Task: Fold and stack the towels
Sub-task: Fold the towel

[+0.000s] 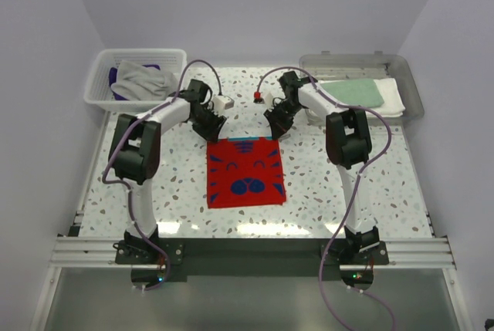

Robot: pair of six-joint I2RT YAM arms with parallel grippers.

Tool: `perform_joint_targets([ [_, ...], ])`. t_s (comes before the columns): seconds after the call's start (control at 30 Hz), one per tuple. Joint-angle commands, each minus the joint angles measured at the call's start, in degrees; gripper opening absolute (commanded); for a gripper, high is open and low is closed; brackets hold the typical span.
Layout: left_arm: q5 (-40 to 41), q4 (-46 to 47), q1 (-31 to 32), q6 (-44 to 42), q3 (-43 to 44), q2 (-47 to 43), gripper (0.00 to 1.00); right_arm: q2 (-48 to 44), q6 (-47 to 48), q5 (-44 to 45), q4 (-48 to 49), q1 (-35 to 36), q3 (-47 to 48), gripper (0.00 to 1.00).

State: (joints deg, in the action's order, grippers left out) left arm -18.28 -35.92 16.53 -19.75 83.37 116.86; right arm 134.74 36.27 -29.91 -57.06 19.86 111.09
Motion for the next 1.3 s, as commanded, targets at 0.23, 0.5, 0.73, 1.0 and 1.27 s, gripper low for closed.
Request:
perform_joint_targets([
  [0.23,4.40,-3.98,-0.36,0.76,-3.75,1.08,0.38,-1.14,-1.38,4.16,1.95,0.53,-3.51,0.00],
  [0.5,5.36,-4.68,-0.36,1.38,-3.31,4.52,0.21,-1.14,-1.82,5.83,2.13,0.71,-2.98,0.00],
  [0.73,4.05,-6.26,-0.80,0.68,-0.32,8.91,0.00,-2.99,-6.03,8.29,8.44,0.62,-2.37,0.00],
  [1.0,2.99,-1.80,-1.77,0.50,8.38,7.07,0.00,-8.08,-10.51,15.40,17.40,0.62,-1.14,0.00],
  [1.27,5.98,5.68,-1.86,1.55,4.88,-1.36,0.00,-16.24,-13.07,18.48,23.83,0.71,-5.08,0.00],
])
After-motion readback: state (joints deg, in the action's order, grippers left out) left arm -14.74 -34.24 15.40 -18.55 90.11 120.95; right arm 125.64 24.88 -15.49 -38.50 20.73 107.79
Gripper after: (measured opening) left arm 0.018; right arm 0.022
